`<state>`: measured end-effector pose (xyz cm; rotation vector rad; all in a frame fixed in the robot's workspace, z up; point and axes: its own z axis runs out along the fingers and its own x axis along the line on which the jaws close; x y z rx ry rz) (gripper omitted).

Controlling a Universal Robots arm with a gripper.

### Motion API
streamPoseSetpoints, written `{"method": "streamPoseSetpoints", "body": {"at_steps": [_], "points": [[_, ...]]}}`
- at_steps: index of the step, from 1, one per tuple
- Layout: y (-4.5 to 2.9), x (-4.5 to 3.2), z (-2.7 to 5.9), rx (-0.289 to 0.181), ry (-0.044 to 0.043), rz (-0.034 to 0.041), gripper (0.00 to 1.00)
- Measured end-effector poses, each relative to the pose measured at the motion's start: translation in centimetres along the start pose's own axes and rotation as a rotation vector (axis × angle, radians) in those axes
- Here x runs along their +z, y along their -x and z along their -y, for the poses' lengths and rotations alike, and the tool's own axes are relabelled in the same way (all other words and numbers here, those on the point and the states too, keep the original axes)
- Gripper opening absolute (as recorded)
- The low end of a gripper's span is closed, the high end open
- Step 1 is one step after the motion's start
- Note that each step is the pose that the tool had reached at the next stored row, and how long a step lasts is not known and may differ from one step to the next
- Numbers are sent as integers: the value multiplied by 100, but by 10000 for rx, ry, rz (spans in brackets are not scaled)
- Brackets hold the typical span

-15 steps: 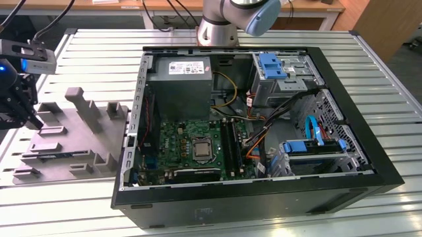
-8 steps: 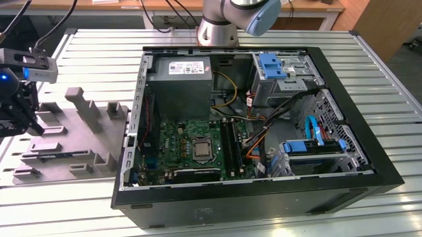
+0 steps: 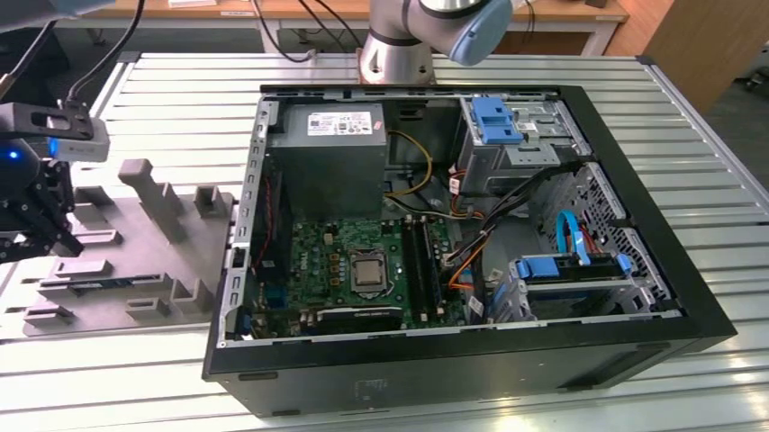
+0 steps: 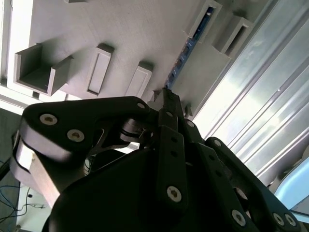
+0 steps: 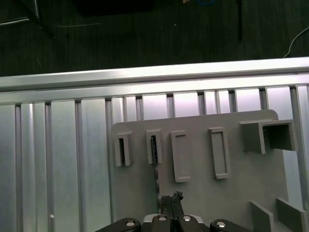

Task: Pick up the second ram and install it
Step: 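Pick up the second ram and move it above second insertion slot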

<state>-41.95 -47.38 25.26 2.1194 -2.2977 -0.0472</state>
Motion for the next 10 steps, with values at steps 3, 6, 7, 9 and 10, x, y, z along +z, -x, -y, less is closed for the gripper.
{"method": "streamPoseSetpoints", "body": {"at_steps": [3, 6, 7, 9, 10], "points": [[-11, 31, 8, -18, 29, -3, 11], [-15, 63, 22, -40, 67, -6, 11], [-15, 73, 28, -56, 77, -8, 11], [-14, 95, 42, -137, 93, -12, 11], [-14, 106, 47, -196, 97, -15, 11]]}}
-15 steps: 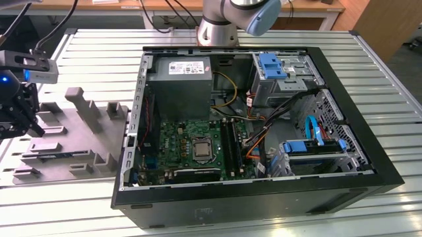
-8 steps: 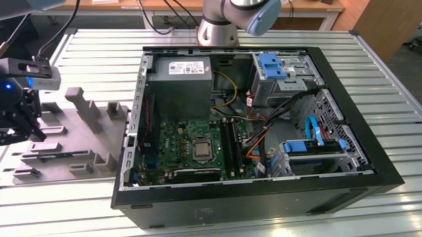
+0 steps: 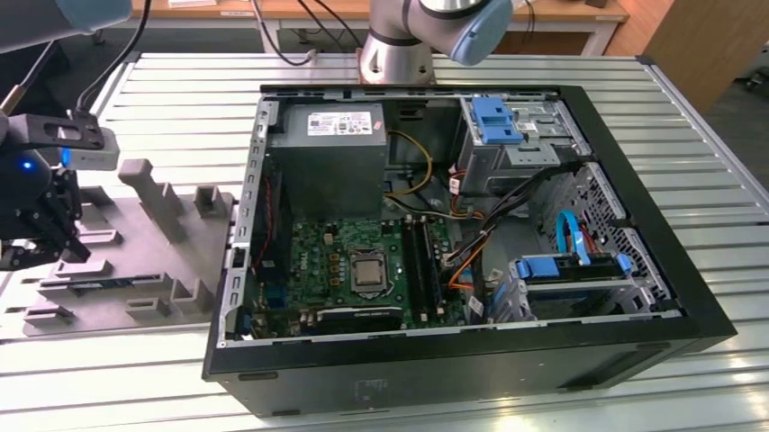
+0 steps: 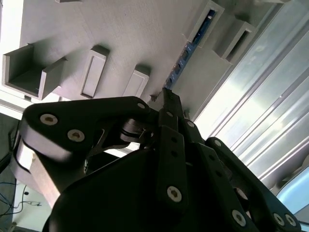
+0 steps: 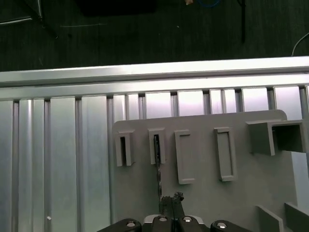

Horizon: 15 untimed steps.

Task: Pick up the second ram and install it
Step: 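Pick up the second ram and move it above second insertion slot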

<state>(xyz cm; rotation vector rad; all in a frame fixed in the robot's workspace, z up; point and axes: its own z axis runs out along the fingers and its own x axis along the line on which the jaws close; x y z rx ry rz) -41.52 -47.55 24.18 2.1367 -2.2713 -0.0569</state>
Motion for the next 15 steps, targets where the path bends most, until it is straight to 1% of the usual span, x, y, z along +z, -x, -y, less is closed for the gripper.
{"method": "streamPoseSetpoints", "body": {"at_steps": [9, 15], "points": [[-3, 88, 8, -676, 10, -28, 11], [-14, 114, 11, -691, 12, -29, 11]]}}
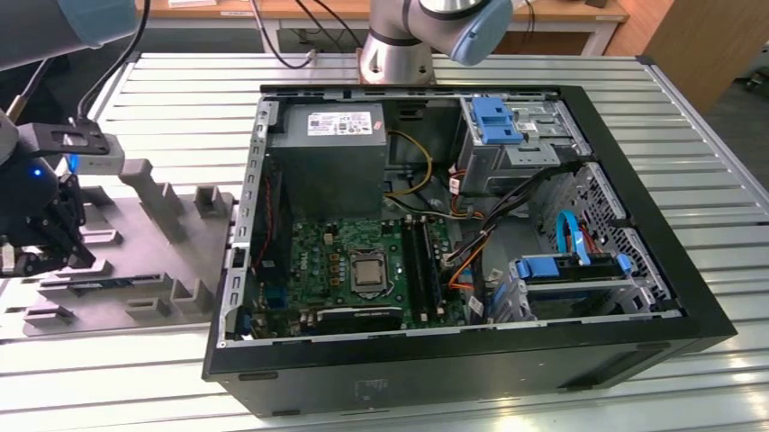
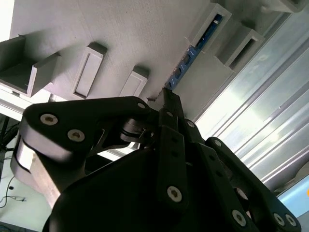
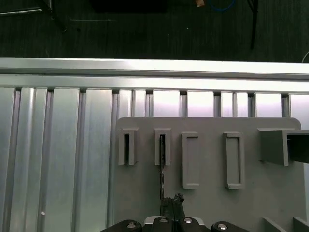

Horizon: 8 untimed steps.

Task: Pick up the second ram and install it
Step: 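Pick up the second ram and move it above second insertion slot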

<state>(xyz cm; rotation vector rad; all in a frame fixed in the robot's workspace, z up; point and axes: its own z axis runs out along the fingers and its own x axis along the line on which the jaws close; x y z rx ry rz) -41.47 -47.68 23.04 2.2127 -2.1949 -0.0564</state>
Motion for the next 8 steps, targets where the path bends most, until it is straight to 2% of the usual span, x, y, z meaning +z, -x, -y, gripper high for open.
{"method": "streamPoseSetpoints", "body": {"at_steps": [8], "points": [[-37, 70, 1, 1, 3, 0, 11]]}}
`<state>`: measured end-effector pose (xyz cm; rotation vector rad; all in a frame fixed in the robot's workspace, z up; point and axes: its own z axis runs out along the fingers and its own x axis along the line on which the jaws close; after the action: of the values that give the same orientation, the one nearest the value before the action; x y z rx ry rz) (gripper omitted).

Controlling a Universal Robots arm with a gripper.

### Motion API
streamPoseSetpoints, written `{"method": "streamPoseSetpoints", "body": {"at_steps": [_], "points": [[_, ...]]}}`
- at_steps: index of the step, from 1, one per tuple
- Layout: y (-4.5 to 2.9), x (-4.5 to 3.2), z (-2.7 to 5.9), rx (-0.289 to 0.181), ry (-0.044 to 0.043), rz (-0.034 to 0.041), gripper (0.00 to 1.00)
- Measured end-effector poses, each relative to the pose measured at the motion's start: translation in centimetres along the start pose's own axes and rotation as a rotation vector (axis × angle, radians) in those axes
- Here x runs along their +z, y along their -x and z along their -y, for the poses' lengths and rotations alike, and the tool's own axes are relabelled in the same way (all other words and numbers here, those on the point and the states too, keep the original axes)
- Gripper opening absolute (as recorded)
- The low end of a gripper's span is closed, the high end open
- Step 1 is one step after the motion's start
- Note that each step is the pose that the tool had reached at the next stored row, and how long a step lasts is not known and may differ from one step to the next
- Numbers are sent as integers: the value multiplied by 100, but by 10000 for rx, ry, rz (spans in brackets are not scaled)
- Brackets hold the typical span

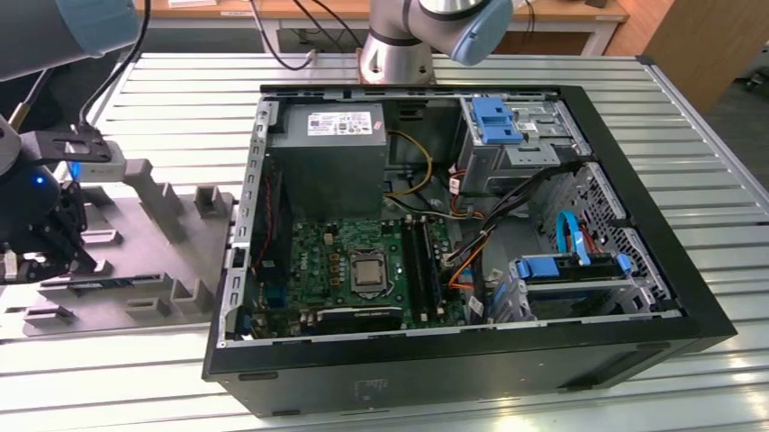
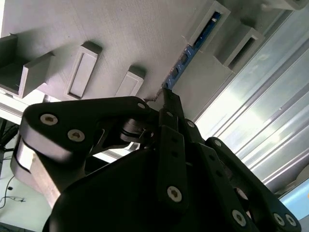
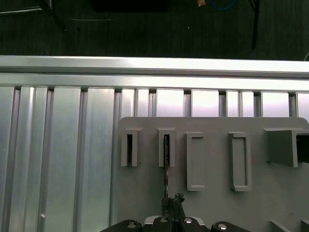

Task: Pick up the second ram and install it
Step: 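Pick up the second ram and move it above second insertion slot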

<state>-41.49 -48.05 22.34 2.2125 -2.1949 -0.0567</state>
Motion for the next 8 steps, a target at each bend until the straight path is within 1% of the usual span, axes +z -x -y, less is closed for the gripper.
{"method": "streamPoseSetpoints", "body": {"at_steps": [3, 8], "points": [[-7, 31, 2, -5, 3, -1, 11], [-7, 34, 2, -11, 3, -1, 11]]}}
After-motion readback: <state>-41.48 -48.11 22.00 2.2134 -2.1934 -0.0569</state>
